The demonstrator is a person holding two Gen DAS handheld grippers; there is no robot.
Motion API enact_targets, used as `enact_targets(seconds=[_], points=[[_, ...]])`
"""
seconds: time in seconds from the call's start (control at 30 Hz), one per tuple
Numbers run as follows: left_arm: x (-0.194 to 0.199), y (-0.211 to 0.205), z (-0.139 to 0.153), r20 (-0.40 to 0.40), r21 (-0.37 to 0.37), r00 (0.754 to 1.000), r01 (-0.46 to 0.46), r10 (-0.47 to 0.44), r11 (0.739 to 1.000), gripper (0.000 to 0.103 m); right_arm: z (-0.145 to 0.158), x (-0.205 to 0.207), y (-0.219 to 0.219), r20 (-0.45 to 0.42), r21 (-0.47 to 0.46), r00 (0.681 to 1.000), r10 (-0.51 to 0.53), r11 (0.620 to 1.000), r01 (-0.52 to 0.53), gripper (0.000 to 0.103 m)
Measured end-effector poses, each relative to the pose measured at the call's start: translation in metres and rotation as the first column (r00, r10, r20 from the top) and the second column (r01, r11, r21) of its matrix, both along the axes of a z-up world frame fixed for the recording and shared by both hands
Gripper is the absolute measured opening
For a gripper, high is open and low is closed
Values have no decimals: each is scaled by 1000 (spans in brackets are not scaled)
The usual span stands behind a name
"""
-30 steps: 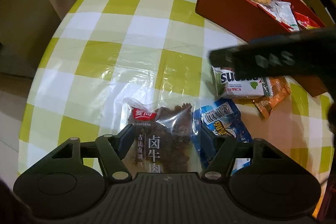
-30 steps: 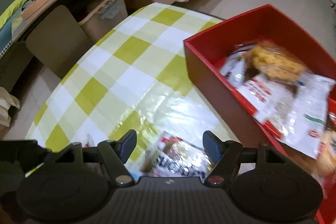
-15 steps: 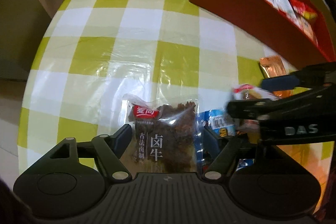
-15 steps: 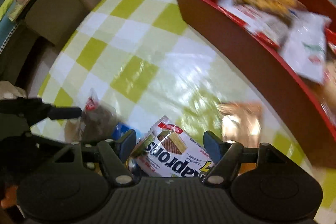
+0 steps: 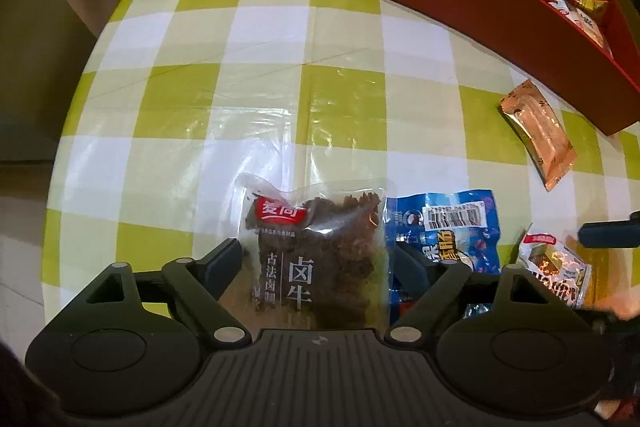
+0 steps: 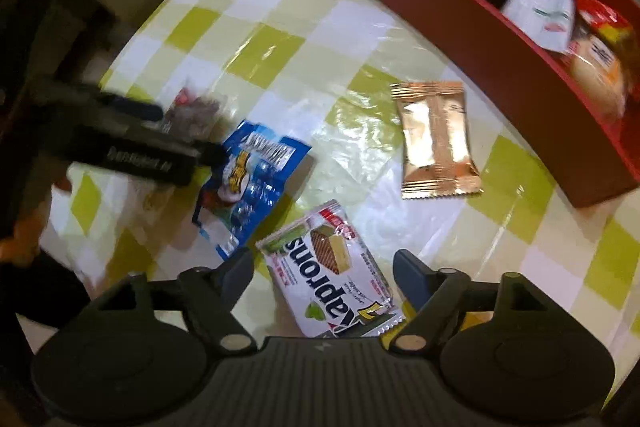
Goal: Organize snacks
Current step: 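Grasp the Kaprons wafer box with the right gripper while the left grasps the beef jerky pack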
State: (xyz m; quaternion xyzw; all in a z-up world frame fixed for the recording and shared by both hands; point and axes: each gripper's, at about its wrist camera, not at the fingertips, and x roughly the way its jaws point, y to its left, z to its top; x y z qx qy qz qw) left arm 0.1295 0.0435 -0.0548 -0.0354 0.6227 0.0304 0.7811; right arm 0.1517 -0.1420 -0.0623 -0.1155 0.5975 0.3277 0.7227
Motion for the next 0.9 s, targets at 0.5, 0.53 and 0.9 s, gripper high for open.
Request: enact_targets(seconds=[0.5,0.53,0.9], points=[[1,-5,-7,-8,40,1000,-18,18,999,98,-30,-38,33,143,-142,964,223,969,-203,103],[2,-4,-7,-10,40,1000,-21,22,999,99,-32,-45,36,174,-172,955,240,962,-210,103],[8,-2,-9,8,45,1000,-8,8,999,93,-19,-34,15,171,-139,979,113,986,-89,70]])
